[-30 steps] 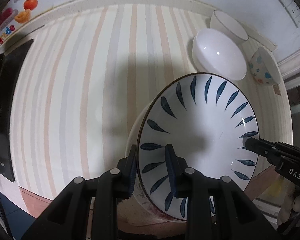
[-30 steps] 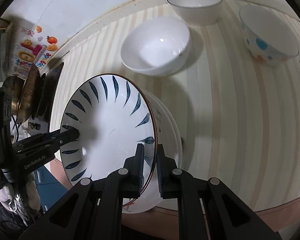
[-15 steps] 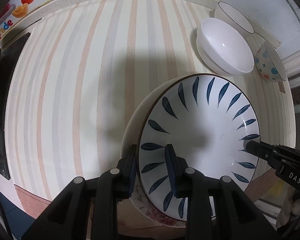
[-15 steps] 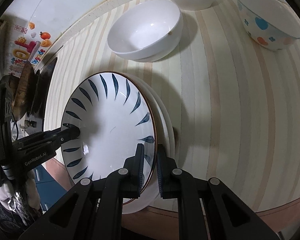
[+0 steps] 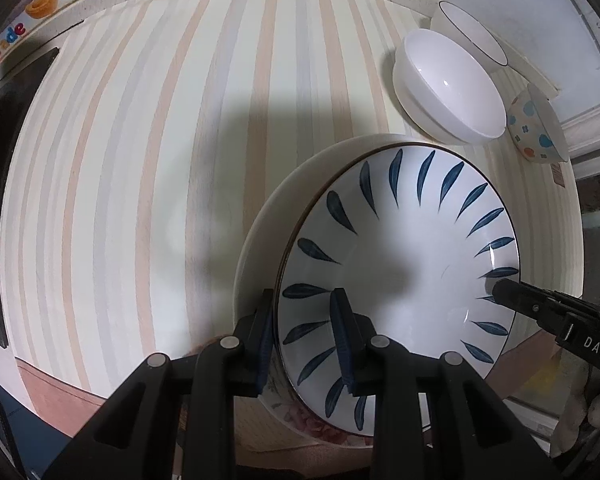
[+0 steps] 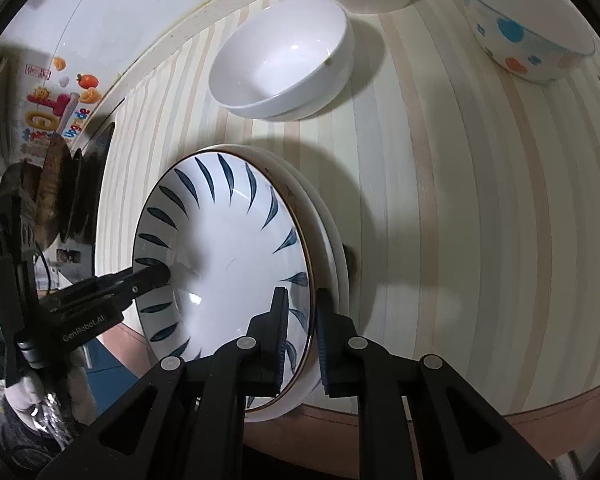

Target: Organize plates and bowls

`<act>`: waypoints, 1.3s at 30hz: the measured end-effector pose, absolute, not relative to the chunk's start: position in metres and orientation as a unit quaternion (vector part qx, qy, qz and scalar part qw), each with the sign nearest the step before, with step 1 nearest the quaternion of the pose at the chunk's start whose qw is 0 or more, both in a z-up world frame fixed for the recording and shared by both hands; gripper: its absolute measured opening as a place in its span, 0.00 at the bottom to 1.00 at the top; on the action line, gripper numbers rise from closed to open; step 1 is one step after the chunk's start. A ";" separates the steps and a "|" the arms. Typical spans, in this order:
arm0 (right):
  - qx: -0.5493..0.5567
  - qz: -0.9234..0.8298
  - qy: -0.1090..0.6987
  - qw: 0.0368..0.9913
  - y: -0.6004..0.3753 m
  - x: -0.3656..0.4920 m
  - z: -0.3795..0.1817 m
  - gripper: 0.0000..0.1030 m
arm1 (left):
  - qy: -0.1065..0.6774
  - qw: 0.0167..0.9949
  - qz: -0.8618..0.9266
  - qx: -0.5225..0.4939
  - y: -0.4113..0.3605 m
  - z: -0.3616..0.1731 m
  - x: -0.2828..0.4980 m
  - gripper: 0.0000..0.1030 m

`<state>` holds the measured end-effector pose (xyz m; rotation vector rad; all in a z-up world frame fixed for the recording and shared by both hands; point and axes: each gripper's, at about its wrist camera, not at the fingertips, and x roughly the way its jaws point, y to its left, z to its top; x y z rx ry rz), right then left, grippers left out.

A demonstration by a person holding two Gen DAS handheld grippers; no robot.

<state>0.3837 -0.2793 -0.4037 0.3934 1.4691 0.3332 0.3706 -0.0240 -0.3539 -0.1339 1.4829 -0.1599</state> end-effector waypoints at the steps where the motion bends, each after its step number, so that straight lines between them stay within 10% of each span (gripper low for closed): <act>1: 0.181 0.150 0.663 0.710 -0.280 0.383 -0.404 0.16 | 0.674 0.733 -0.072 -0.062 -0.023 -0.354 0.371 0.24; 27: 0.098 0.165 0.601 0.776 -0.272 0.341 -0.307 0.17 | 0.598 0.801 -0.023 -0.036 -0.023 -0.250 0.314 0.24; 32: 0.086 0.171 0.578 0.794 -0.274 0.315 -0.266 0.56 | 0.577 0.816 -0.010 -0.030 -0.034 -0.220 0.296 0.32; 39: 0.076 0.176 0.550 0.813 -0.281 0.292 -0.217 0.76 | 0.560 0.827 -0.010 -0.047 -0.038 -0.189 0.275 0.66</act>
